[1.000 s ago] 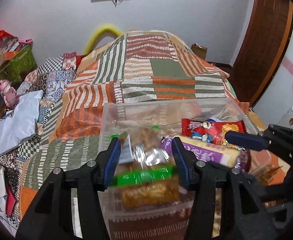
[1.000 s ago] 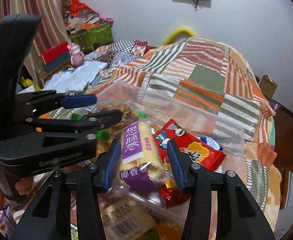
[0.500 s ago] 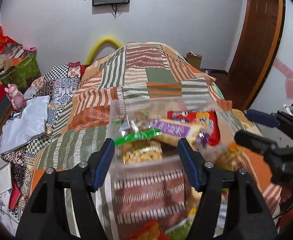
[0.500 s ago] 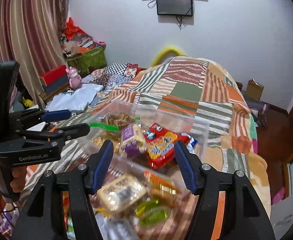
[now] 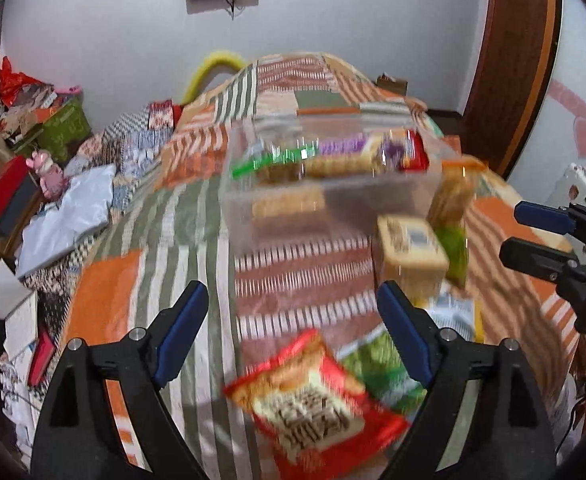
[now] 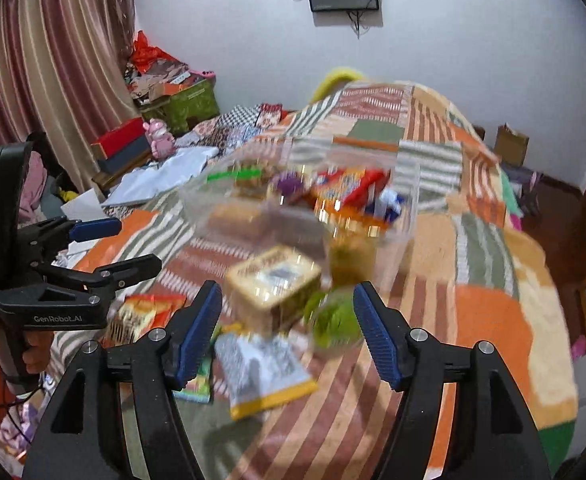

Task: Organize snacks
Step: 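Withdraw both open tools from the box toward the remaining snacks, then grasp the white-yellow bag with the right tool while the left grasps the red cookie bag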

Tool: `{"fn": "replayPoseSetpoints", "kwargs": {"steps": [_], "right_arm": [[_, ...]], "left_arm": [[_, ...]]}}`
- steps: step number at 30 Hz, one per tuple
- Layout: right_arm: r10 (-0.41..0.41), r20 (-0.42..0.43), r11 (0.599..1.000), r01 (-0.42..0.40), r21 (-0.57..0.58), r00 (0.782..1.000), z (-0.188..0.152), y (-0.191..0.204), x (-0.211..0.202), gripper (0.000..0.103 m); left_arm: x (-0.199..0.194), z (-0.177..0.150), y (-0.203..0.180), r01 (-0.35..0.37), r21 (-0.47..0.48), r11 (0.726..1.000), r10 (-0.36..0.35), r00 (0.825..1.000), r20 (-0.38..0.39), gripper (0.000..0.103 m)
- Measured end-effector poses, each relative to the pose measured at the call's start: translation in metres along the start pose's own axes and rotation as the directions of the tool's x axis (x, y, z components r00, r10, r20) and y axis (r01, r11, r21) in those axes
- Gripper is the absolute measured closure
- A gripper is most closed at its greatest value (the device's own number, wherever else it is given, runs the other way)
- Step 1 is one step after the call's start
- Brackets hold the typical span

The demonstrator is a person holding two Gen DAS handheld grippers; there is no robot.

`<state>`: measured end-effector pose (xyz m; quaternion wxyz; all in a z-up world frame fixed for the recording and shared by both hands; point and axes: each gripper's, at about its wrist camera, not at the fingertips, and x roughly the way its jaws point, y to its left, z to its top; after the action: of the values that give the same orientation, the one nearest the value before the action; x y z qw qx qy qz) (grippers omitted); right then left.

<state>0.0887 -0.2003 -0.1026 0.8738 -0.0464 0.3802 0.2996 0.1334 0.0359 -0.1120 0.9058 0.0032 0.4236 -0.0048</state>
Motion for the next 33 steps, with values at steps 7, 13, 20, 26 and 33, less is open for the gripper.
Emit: {"fn": "replayPoseSetpoints", "kwargs": {"steps": [7, 13, 20, 26, 33], "right_arm": [[0.021, -0.070, 1.000, -0.020, 0.018, 0.997, -0.035, 0.003, 0.011, 0.038], [0.017, -0.129, 1.000, -0.015, 0.018, 0.992, -0.052, 0.005, 0.027, 0.038], [0.017, -0.159, 1.000, -0.015, 0.008, 0.987, -0.055, 0.011, 0.037, 0.038], [0.004, -0.180, 0.998, -0.014, -0.054, 0.984, -0.051, 0.018, 0.049, 0.037], [0.009, -0.197, 0.997, -0.024, -0.073, 0.980, -0.051, 0.020, 0.058, 0.037]], "left_arm": [[0.010, -0.037, 0.002, 0.037, -0.030, 0.999, -0.039, 0.995, -0.089, 0.016], [0.020, -0.056, -0.005, 0.040, -0.009, 0.999, -0.041, 0.991, -0.127, 0.016], [0.019, -0.066, 0.008, 0.023, -0.006, 1.000, -0.024, 0.990, -0.136, 0.016], [0.022, -0.071, 0.022, 0.027, -0.030, 0.999, -0.031, 0.988, -0.150, 0.016], [0.040, -0.068, 0.026, 0.058, -0.084, 0.995, -0.071, 0.984, -0.163, 0.020]]}}
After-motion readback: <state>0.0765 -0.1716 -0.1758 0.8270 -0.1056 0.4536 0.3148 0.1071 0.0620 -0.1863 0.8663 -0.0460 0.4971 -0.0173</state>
